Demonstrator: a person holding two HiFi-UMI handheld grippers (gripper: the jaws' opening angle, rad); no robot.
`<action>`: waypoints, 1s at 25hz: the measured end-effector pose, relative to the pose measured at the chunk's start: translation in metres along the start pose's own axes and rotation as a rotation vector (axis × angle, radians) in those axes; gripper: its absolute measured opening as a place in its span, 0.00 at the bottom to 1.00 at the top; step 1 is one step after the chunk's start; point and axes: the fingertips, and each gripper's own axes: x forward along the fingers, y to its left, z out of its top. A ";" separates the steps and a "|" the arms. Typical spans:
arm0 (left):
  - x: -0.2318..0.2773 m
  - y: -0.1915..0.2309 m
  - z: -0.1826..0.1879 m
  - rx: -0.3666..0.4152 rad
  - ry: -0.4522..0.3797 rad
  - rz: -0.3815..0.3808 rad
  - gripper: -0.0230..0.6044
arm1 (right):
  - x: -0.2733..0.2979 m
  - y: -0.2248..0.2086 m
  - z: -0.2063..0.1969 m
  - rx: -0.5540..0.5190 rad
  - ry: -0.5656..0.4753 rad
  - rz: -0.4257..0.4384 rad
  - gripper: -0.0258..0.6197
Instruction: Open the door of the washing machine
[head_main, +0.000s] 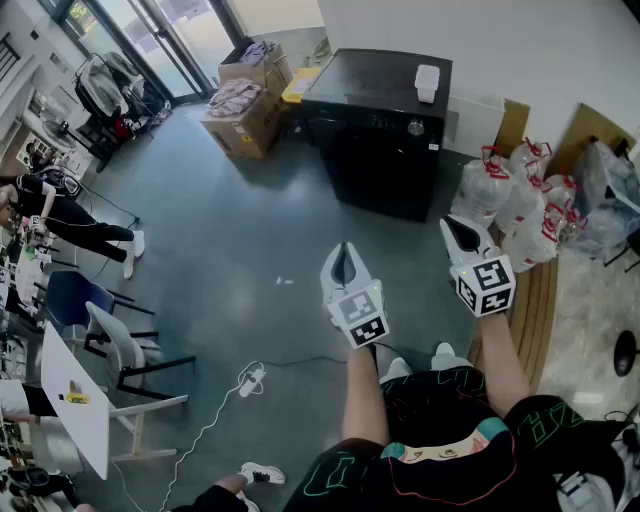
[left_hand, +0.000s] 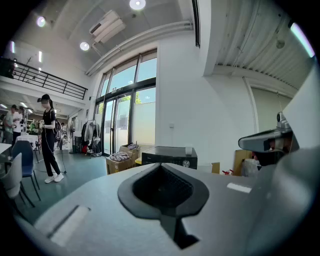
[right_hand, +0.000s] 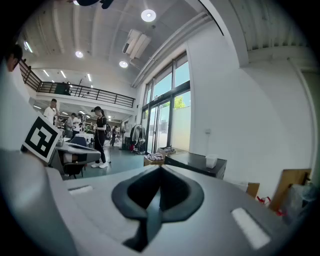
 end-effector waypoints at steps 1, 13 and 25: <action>0.001 0.003 0.000 -0.002 0.001 0.001 0.05 | 0.002 0.002 0.001 -0.007 0.001 0.001 0.04; 0.022 0.004 0.006 -0.026 -0.005 -0.014 0.05 | 0.019 0.003 0.011 -0.054 0.013 0.021 0.04; 0.090 0.013 -0.012 0.004 0.080 0.031 0.05 | 0.097 -0.031 -0.020 0.025 0.088 0.040 0.04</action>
